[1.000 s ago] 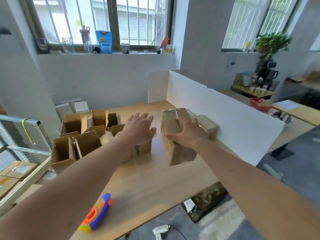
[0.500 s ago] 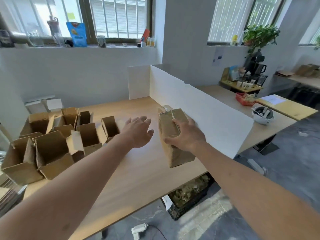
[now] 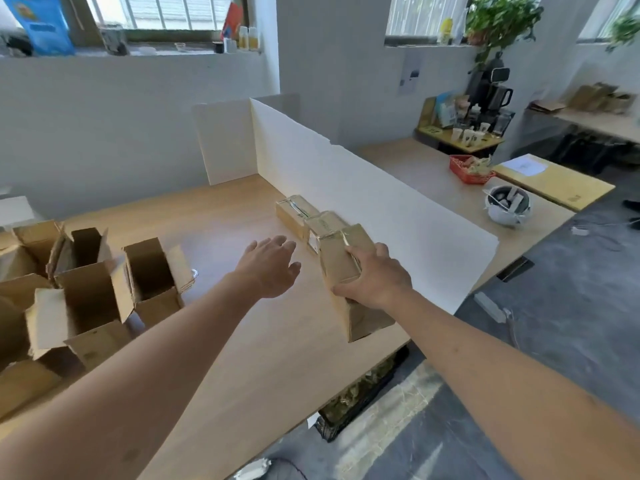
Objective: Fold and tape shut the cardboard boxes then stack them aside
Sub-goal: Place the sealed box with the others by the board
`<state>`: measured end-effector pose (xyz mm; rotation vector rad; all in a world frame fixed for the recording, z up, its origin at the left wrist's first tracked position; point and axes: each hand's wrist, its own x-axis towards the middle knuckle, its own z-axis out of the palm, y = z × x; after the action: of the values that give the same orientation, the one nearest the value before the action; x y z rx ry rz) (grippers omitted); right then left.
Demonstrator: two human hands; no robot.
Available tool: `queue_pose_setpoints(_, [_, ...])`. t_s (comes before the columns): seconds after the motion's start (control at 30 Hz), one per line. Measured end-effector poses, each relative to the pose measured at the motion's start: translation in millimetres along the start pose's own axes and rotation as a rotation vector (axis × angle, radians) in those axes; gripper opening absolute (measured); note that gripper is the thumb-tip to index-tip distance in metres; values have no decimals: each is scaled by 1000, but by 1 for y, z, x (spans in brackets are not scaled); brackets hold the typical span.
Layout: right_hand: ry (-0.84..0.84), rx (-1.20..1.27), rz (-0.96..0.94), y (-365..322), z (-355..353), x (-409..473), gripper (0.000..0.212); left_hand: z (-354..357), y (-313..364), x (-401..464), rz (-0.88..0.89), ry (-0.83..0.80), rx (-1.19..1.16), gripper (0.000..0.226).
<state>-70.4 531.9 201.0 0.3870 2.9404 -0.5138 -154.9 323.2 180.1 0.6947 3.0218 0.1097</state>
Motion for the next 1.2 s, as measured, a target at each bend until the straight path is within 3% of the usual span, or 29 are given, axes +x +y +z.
queue_pose_setpoints(0.3, [-79,17,20,48,-1,87,95,25,26,95,10,-56,-6,50])
queue_pose_setpoints(0.53, [-172,-48,-58,99,9,149,87,52,59,150,-94,-81,-22,47])
queue_pose_setpoints(0.97, [-279,-57,-143,186,52,218,92,122,145,180,-364,-159,-133,46])
queue_pose_setpoints(1.2, [-210,-39,-181,196,80,237,89,155,146,193,-402,-144,-197,45])
